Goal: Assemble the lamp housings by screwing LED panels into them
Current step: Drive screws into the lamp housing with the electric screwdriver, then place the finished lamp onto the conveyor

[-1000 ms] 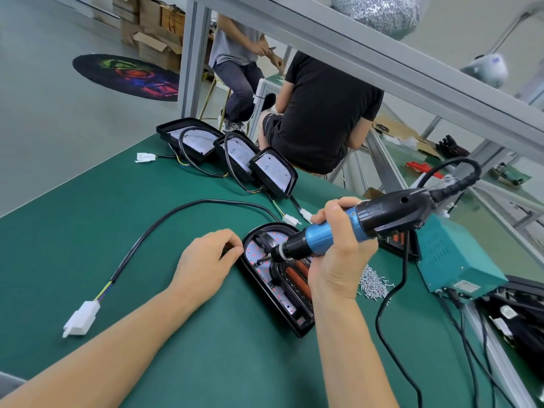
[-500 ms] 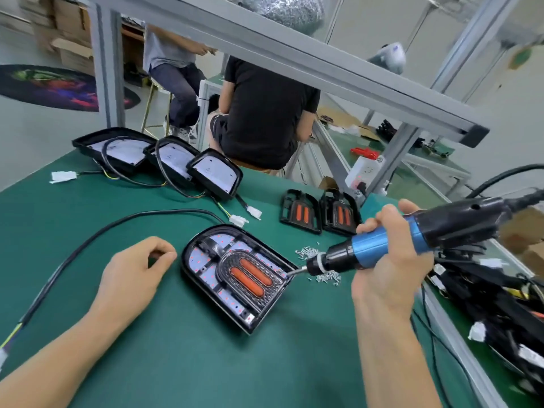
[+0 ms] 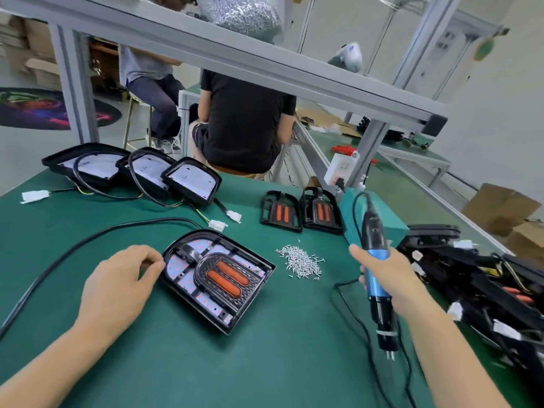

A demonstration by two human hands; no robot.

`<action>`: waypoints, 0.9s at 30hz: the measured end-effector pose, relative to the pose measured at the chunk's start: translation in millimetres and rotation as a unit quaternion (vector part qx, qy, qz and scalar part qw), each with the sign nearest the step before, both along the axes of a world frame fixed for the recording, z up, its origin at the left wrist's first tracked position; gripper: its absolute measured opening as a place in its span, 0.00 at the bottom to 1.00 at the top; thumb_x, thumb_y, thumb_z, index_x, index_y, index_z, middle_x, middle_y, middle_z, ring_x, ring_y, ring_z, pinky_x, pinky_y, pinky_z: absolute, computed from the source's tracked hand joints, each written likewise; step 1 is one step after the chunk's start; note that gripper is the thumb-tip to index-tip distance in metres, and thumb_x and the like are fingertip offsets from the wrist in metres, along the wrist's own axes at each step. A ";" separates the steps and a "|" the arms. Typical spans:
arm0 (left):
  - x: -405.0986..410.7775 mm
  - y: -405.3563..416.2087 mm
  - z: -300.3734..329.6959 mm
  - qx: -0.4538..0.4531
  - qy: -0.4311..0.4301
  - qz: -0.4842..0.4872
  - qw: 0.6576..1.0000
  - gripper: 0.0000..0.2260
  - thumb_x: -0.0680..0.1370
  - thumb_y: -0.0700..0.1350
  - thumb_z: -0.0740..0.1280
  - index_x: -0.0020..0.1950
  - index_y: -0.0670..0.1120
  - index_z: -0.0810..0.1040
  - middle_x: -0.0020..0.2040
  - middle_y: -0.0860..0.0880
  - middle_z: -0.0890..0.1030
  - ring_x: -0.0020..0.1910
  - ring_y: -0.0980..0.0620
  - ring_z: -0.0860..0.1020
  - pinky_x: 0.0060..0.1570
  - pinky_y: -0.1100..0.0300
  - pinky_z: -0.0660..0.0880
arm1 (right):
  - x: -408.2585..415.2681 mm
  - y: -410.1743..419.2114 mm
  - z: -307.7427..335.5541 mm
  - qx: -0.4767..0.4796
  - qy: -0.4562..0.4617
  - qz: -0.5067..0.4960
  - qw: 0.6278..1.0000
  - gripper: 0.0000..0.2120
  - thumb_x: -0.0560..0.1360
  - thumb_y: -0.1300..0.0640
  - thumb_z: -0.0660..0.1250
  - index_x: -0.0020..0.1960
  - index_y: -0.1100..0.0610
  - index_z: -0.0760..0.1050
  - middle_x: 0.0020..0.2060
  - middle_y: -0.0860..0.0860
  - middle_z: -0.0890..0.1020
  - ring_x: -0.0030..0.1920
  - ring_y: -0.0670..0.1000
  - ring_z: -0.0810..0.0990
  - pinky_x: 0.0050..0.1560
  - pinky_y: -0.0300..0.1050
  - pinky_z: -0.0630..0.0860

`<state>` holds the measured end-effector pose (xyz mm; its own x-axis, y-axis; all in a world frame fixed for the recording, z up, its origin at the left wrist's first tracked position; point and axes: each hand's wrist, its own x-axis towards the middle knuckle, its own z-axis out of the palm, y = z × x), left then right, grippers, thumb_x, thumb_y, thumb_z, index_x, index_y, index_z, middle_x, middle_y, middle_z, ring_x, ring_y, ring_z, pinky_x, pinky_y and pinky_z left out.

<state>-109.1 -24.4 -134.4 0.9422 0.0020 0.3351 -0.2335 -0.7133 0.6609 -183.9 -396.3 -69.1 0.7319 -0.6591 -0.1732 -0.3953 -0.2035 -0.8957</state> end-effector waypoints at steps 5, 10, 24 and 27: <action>-2.2 7.5 -4.7 0.072 0.033 0.058 0.995 0.04 0.76 0.42 0.66 0.41 0.49 0.77 0.38 0.52 0.76 0.39 0.47 0.72 0.37 0.55 0.65 | 18.7 -10.0 -25.6 -0.291 0.221 0.048 0.930 0.24 0.72 0.36 0.69 0.48 0.57 0.70 0.43 0.52 0.76 0.44 0.54 0.74 0.41 0.45 0.67; -3.2 7.4 -10.7 0.122 0.027 0.029 0.992 0.04 0.74 0.42 0.69 0.39 0.47 0.79 0.39 0.51 0.78 0.43 0.45 0.74 0.40 0.54 0.66 | 29.7 -18.9 -44.6 -0.359 0.311 0.061 0.878 0.25 0.73 0.33 0.65 0.42 0.55 0.66 0.37 0.50 0.75 0.42 0.55 0.77 0.38 0.44 0.70; -5.0 -2.2 -19.5 0.112 0.037 0.015 0.993 0.03 0.75 0.45 0.67 0.42 0.49 0.79 0.47 0.54 0.77 0.50 0.49 0.72 0.47 0.57 0.65 | 58.6 137.6 -21.9 -0.036 0.084 0.375 0.923 0.16 0.71 0.41 0.73 0.47 0.53 0.81 0.38 0.43 0.83 0.38 0.42 0.79 0.43 0.38 0.71; -4.8 -2.5 -21.0 0.098 0.040 0.014 0.994 0.03 0.75 0.46 0.68 0.42 0.51 0.79 0.46 0.56 0.77 0.49 0.51 0.72 0.47 0.59 0.64 | 55.0 140.7 -31.7 0.028 0.052 0.327 0.943 0.09 0.73 0.51 0.73 0.43 0.57 0.80 0.35 0.48 0.82 0.34 0.46 0.77 0.41 0.39 0.71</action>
